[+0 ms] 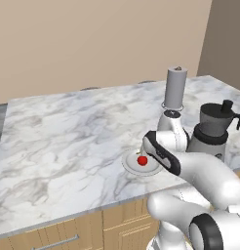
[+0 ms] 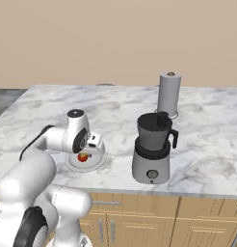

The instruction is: Pick the apple and banana from the fridge and place them on the plate next to the blender to make a fruit smoothie.

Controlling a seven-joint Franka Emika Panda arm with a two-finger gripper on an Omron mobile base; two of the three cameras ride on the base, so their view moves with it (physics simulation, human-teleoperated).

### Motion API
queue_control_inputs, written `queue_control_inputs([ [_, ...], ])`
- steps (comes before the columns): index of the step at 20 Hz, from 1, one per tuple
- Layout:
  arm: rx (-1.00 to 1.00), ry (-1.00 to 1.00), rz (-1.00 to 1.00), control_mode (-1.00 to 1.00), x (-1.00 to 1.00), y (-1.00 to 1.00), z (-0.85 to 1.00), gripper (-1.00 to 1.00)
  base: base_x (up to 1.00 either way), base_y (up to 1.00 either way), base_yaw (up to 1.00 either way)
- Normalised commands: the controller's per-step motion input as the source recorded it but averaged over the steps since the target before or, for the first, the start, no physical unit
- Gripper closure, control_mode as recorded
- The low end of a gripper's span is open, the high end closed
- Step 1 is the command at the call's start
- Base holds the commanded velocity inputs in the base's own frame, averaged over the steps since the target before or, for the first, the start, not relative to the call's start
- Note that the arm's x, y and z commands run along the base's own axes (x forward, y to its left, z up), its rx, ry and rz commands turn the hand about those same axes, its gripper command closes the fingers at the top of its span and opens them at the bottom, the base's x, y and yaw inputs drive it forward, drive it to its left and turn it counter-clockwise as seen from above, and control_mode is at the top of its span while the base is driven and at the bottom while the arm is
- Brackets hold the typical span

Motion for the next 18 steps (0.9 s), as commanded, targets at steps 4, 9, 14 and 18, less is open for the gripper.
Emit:
queue_control_inputs([
  [4,0.00,0.09,0.00,-1.00,0.62,0.00,-0.62,-1.00,0.00,0.00,0.00],
  [9,-0.02,0.01,0.00,-1.00,0.25,0.02,-0.10,-1.00,0.00,0.00,0.00],
  [14,0.00,0.01,0.00,-1.00,-0.14,0.00,0.13,-1.00,0.00,0.00,0.00],
  [18,0.00,-0.11,0.00,-1.00,-0.79,0.00,0.71,-1.00,0.00,0.00,0.00],
])
